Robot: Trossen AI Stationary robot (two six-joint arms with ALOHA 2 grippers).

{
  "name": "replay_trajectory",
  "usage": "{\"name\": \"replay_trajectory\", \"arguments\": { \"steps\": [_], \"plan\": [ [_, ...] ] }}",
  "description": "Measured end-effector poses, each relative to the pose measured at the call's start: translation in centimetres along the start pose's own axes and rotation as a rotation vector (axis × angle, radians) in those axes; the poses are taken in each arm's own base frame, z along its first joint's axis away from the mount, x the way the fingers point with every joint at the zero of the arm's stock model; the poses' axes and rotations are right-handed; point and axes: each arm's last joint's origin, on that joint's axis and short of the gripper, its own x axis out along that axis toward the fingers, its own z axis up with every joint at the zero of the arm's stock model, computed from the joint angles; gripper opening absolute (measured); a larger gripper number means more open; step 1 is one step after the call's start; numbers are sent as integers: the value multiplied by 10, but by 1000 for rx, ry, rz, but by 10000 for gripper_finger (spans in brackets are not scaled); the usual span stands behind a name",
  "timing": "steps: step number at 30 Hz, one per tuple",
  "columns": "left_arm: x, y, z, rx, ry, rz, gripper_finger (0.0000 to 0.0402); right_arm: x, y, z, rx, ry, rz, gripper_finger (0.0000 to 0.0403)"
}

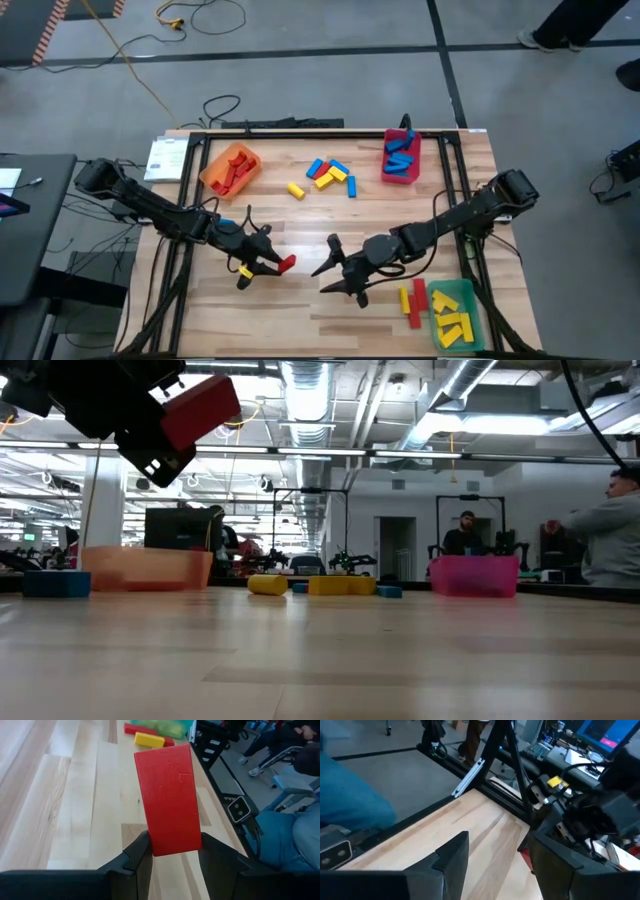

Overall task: Sort blocks
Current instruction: Put the red block into the orange bin

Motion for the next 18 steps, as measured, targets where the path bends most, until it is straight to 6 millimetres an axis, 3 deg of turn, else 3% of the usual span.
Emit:
{"name": "replay_trajectory", "arguments": {
  "steps": [18],
  "plan": [
    [0,-1,1,9,-3,-24,131,7,-5,-3,-29,-75,-3,218]
  ]
}}
